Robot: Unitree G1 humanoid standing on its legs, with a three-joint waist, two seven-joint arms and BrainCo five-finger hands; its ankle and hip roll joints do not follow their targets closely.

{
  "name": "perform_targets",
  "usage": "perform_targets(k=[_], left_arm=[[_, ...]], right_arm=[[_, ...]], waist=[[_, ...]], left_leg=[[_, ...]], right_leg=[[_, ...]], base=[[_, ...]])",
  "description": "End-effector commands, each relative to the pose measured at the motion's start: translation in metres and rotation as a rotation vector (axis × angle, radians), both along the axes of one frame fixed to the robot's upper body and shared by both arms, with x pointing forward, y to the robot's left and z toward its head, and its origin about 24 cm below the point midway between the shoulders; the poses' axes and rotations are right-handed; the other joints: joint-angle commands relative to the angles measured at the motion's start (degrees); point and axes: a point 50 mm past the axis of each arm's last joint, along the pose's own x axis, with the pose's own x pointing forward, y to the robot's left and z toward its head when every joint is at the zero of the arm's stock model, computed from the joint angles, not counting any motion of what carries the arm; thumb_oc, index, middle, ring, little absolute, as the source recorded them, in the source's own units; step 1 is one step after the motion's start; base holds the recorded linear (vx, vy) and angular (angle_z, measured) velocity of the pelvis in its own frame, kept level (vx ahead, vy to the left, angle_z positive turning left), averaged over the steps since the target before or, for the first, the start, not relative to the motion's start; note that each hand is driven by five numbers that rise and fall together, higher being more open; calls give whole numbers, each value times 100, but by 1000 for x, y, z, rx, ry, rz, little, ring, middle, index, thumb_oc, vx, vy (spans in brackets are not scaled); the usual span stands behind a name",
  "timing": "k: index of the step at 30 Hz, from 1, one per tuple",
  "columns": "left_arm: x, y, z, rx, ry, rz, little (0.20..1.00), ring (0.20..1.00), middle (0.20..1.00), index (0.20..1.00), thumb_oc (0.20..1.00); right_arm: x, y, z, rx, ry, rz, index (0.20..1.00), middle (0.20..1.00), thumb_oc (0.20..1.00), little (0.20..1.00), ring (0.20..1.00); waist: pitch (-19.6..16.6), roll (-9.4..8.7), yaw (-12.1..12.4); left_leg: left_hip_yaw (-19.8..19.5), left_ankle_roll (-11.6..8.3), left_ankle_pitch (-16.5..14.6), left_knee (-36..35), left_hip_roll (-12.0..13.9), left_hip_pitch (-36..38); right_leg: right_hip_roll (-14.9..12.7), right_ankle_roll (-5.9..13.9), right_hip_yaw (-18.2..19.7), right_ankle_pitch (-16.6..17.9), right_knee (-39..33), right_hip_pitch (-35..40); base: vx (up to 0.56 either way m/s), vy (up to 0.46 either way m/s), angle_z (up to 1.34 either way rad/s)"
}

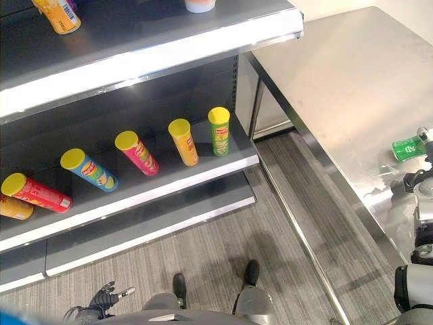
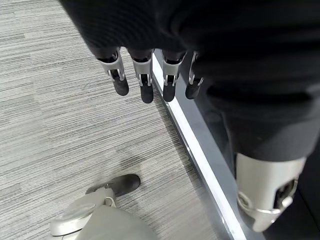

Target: Put the goods on the table back onto the shelves and tidy them up.

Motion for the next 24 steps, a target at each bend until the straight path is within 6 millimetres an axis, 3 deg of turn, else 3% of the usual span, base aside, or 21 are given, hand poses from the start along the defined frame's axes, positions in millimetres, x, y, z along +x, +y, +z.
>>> perform_targets(k=[1, 8, 10, 11, 14, 21, 24], left_arm=[[6, 22, 7, 68, 1, -37, 1000, 1000, 1000, 1000, 1000], [7, 26, 8, 76, -4, -15, 1000, 1000, 1000, 1000, 1000], [9, 28, 10, 85, -12, -7, 1000, 1000, 1000, 1000, 1000], [9, 28, 10, 86, -12, -9, 1000, 1000, 1000, 1000, 1000], [13, 28, 12, 90, -30, -14, 1000, 1000, 1000, 1000, 1000], [18, 32, 16, 77, -70, 15, 1000, 1000, 1000, 1000, 1000], [23, 34, 19, 69, -105, 28, 1000, 1000, 1000, 1000, 1000]], right_arm=[[6, 5, 19, -64, -47, 44, 200, 200, 200, 200, 200], [-2, 14, 38, -139, -177, 75, 200, 200, 200, 200, 200], [-5, 27, 63, -227, -291, 131, 200, 200, 200, 200, 200], [-6, 27, 62, -227, -291, 129, 200, 200, 200, 200, 200], [-12, 48, 90, -321, -425, 229, 200, 200, 200, 200, 200], [-16, 97, 128, -421, -592, 499, 200, 200, 200, 200, 200], [-17, 123, 149, -470, -667, 642, 200, 200, 200, 200, 200]], waist=[[-101, -408, 135], [-134, -416, 104], [-165, -434, 70], [-164, -436, 78], [-208, -471, 66], [-351, -587, 151], [-312, -665, 312]], left_leg=[[-320, -393, 175, -23, 147, -170], [-317, -385, 131, -20, 157, -131], [-302, -385, 100, -13, 167, -99], [-303, -386, 99, -12, 168, -97], [-303, -397, 63, 2, 190, -45], [-381, -445, 53, 49, 269, 42], [-537, -588, 161, 180, 410, -106]], right_leg=[[-60, 280, -78, -1002, 104, 393], [-56, 280, -85, -1021, 104, 439], [-55, 280, -73, -1039, 104, 470], [-55, 280, -74, -1040, 104, 473], [-38, 260, -62, -1070, 104, 533], [40, 185, -126, -1175, 133, 703], [147, 89, -247, -1287, 135, 762]], base=[[0, 0, 0], [0, 0, 0], [0, 0, 0], [0, 0, 0], [0, 0, 0], [-15, -31, 5], [-110, -106, 31]])
